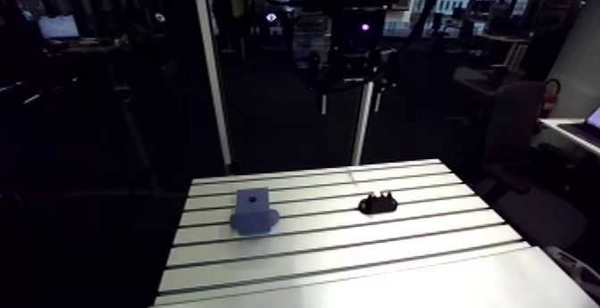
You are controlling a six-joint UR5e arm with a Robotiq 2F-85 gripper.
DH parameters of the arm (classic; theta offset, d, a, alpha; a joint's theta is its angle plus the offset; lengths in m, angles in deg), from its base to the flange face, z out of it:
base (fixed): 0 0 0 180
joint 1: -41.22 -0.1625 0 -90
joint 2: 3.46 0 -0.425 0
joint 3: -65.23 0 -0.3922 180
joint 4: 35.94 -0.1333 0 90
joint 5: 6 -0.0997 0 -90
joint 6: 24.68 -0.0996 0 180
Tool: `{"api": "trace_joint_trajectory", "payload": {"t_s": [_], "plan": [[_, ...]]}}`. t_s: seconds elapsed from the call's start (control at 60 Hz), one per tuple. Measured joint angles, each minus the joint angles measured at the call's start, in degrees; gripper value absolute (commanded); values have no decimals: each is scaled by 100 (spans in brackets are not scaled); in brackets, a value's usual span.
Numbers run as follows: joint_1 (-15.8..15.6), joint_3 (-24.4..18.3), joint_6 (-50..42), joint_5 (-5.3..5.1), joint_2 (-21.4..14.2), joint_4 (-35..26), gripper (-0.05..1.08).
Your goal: Pick up the M10 bolt and insert it into the hex recess until seated.
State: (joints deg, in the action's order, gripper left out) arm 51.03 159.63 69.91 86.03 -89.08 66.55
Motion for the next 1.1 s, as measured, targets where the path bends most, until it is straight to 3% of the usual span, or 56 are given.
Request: {"api": "trace_joint_trajectory", "payload": {"t_s": [0.733,0.917,1.1], "plan": [[653,1080,-539,-47,149,1502,1],[896,1393,-548,-166,211,2000,2],[1113,1621,-486,-373,367,2475,4]]}}
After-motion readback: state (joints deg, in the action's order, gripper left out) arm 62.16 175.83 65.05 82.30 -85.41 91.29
